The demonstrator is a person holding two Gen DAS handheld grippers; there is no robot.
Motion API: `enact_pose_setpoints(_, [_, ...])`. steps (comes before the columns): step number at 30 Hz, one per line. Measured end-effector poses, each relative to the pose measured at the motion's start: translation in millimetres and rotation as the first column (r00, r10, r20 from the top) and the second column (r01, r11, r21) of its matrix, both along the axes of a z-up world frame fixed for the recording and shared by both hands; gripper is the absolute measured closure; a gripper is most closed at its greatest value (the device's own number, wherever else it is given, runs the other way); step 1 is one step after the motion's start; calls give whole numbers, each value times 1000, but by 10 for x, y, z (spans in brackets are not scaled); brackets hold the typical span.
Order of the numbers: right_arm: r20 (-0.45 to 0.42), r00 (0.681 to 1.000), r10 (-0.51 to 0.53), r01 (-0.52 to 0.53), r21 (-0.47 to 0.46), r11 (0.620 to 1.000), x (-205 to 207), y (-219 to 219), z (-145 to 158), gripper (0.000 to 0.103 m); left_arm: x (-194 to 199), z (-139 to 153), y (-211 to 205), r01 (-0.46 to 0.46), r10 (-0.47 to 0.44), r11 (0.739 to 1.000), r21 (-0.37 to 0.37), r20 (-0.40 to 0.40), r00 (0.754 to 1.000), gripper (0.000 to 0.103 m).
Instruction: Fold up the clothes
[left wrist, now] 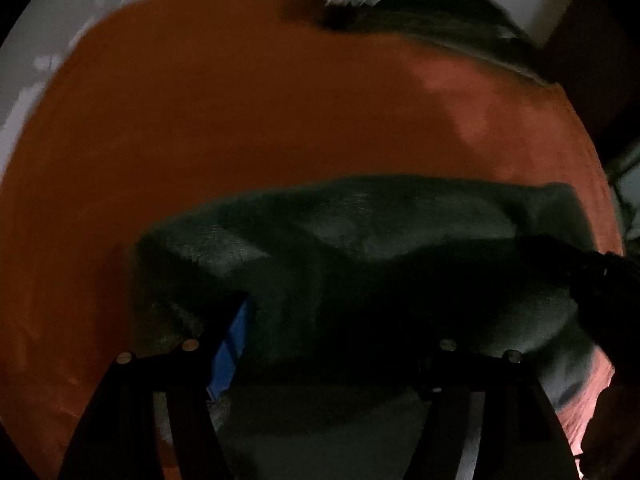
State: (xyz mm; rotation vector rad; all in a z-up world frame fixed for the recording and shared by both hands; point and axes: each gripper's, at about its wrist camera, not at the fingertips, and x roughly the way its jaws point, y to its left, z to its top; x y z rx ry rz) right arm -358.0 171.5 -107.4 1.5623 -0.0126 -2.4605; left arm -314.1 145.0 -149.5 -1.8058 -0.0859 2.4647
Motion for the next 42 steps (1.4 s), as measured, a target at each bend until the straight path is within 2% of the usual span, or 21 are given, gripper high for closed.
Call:
enact_pose_setpoints(1, [-24, 999, -43, 43, 19, 999, -9, 169, -55, 103, 12, 5, -182, -22, 23, 999, 42, -5, 1000, 39])
enact_pose_setpoints(2, [-63, 993, -100, 103, 48, 993, -3, 403, -103, 103, 38, 45, -284, -28, 29, 999, 38, -12, 1000, 50])
enact_pose_setpoints(3, [-80, 984, -160, 165, 66, 984, 0, 638, -160, 103, 66, 87, -391, -34, 35, 999, 35, -18, 999, 65])
enact_pose_setpoints(5, [-29, 960, -279, 281, 58, 958, 0, 1079, -286, 102, 220, 186, -701, -51, 52, 998, 30, -21, 998, 65])
enact_pose_setpoints(7, [2, 943, -332, 332, -32, 943, 61, 1354, -291, 102, 400, 274, -856, -105, 105, 994, -23, -3, 994, 59])
enact_pose_setpoints(8, [-15, 942, -336, 334, -74, 940, 164, 1385, -215, 102, 443, 311, -924, -114, 114, 993, -18, -12, 993, 57])
enact_pose_setpoints(11, [-83, 969, -234, 221, -146, 964, 437, 1000, 15, 102, 544, 385, -740, -84, 85, 996, 32, -52, 995, 50])
enact_pose_setpoints(14, [-129, 991, -46, 29, -132, 991, 625, 251, 66, 102, 658, 377, -437, -8, 13, 998, 59, -82, 997, 36])
enact_pose_setpoints(15, [-111, 994, 0, -13, -118, 993, 638, 41, -40, 102, 697, 281, -362, 7, -5, 1000, 28, -72, 997, 35])
enact_pose_setpoints(18, [-37, 999, 38, -41, -77, 996, 697, -266, -388, 103, 784, 22, -263, 33, -35, 999, -35, -48, 998, 35])
enact_pose_setpoints(20, [-44, 999, -13, 9, -86, 996, 746, -78, -464, 103, 907, 3, -507, 15, -13, 999, 34, -56, 998, 34])
enact_pose_setpoints(22, [-84, 995, -46, 45, -7, 999, 841, 65, -466, 103, 1035, -31, -782, 2, 1, 997, 78, -36, 999, 27])
enact_pose_setpoints(25, [-92, 992, -89, 96, 71, 993, 1022, 182, -427, 101, 1276, 12, -1045, -22, 23, 986, 168, -6, 1000, 27])
enact_pose_setpoints(29, [-111, 994, -15, 10, -38, 999, 1287, -161, -228, 99, 1428, 198, -815, 30, -23, 965, 259, -30, 999, 27])
enact_pose_setpoints(30, [-106, 994, 15, -24, -79, 997, 1310, -277, -224, 99, 1426, 203, -691, 53, -46, 964, 259, -35, 998, 27])
enact_pose_setpoints(33, [-38, 989, 142, -147, -159, 976, 1274, -840, -474, 99, 1366, 198, -315, 118, -114, 955, 272, -31, 993, 27])
enact_pose_setpoints(35, [-16, 982, 188, -188, -162, 969, 1231, -1136, -640, 99, 1162, 117, 24, 157, -176, 923, 350, 21, 984, 27])
enact_pose_setpoints(37, [-4, 979, 204, -202, -157, 967, 1184, -1371, -778, 99, 1021, 122, 319, 208, -218, 932, 298, -3, 976, 27])
enact_pose_setpoints(39, [2, 984, 179, -177, -121, 977, 1139, -1503, -852, 103, 923, 34, 476, 216, -223, 963, 162, 27, 974, 27])
enact_pose_setpoints(40, [10, 985, 171, -169, -104, 980, 1134, -1539, -885, 103, 886, -93, 428, 188, -202, 969, 161, 73, 977, 27])
enact_pose_setpoints(42, [28, 990, 140, -137, -89, 987, 1142, -1481, -971, 103, 931, -205, 298, 150, -168, 972, 180, 85, 982, 27])
